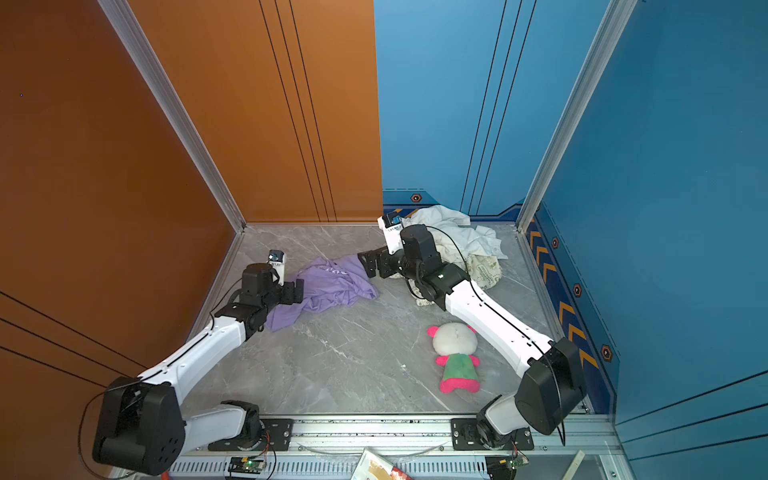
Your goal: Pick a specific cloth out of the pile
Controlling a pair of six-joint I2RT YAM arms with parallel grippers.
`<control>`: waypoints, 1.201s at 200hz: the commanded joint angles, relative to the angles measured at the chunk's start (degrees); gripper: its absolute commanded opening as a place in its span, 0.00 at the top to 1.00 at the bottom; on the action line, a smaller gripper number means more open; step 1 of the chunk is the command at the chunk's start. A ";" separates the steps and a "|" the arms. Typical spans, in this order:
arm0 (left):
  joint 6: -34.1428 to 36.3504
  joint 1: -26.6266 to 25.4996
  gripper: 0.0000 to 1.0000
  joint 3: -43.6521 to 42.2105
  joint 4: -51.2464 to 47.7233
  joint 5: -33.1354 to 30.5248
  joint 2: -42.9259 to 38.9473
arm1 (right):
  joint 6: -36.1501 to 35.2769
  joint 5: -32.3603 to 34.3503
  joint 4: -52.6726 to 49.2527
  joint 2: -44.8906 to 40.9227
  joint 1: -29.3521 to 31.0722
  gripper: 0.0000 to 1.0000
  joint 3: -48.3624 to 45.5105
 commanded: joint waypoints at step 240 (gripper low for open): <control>-32.05 11.38 1.00 22.62 -9.53 9.12 19.97 | 14.75 -2.75 18.44 -6.36 -8.99 0.00 -13.81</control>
